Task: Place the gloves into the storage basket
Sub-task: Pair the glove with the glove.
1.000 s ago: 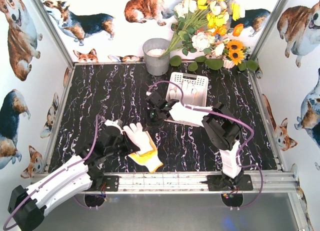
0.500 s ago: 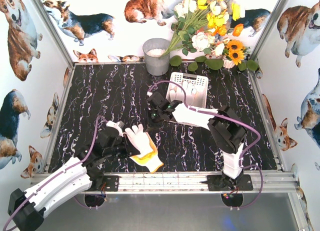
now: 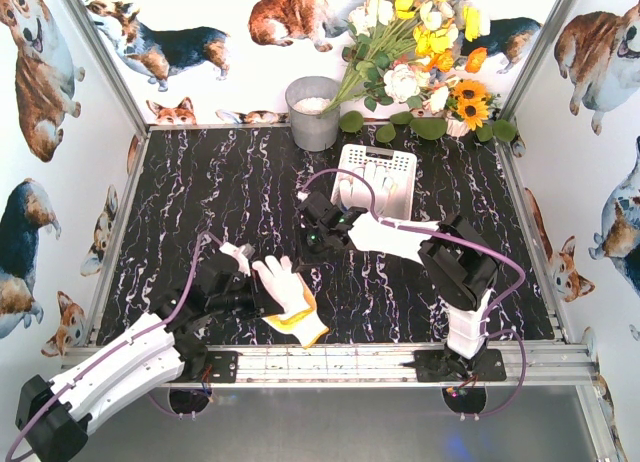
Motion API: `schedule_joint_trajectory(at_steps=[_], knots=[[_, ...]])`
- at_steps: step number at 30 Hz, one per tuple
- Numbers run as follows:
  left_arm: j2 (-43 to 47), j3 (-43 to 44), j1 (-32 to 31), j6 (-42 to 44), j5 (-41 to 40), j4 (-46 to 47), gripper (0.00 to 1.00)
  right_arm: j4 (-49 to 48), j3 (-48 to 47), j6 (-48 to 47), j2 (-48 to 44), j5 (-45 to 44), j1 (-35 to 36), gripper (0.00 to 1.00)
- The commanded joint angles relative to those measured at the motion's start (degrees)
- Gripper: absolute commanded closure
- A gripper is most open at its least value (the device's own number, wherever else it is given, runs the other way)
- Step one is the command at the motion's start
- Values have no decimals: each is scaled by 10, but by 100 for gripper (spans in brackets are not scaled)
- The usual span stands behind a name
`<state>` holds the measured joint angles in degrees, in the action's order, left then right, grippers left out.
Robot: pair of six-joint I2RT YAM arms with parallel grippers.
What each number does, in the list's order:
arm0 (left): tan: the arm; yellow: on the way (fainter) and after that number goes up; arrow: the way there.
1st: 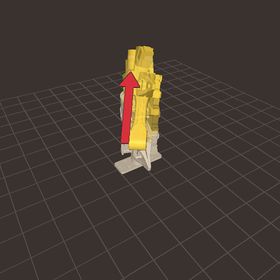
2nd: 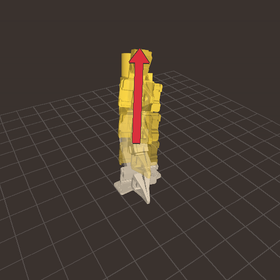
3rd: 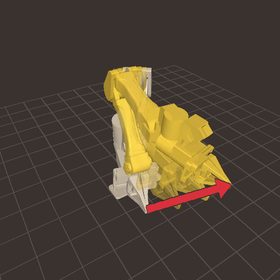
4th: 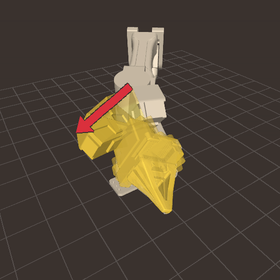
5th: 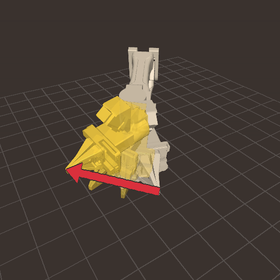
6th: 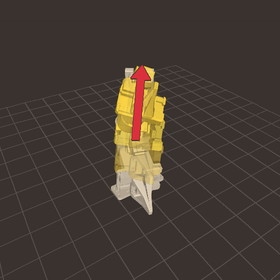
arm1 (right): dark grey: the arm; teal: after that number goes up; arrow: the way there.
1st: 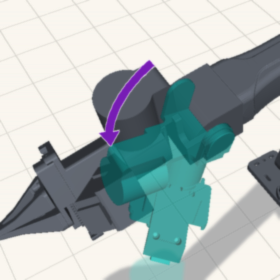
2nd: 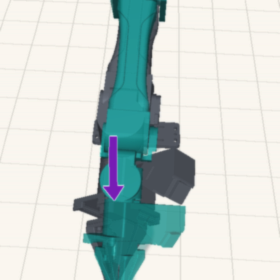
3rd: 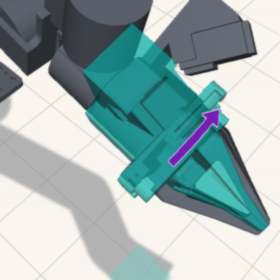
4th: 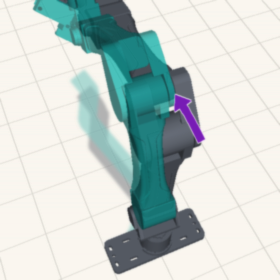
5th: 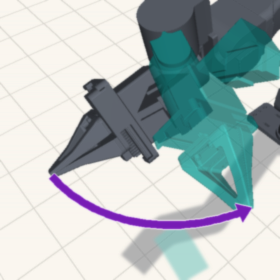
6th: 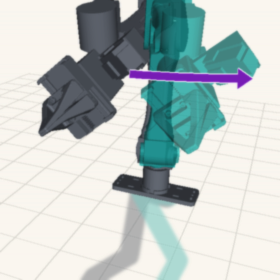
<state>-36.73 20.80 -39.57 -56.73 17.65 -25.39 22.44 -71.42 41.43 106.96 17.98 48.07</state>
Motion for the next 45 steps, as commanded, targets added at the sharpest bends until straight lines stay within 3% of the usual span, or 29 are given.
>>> schedule_joint_trajectory(at_steps=[1, 20, 28, 37, 45], knots=[[5, -18, -6, -14, 28, 26, 100, -34, 4, -5, -26, -1, 5, 100], [-56, -69, -24, -56, 59, 145, 99, -59, 25, 4, -24, 8, 11, 100], [-101, -82, -29, -45, 45, 147, 99, -61, 40, -1, -35, 1, 13, 100], [-183, -75, -29, -12, 2, 176, 100, -17, 103, 3, -92, -89, 12, 100], [-304, -19, -30, 47, 34, 254, 100, 9, 199, 26, -191, -171, -10, 100]])
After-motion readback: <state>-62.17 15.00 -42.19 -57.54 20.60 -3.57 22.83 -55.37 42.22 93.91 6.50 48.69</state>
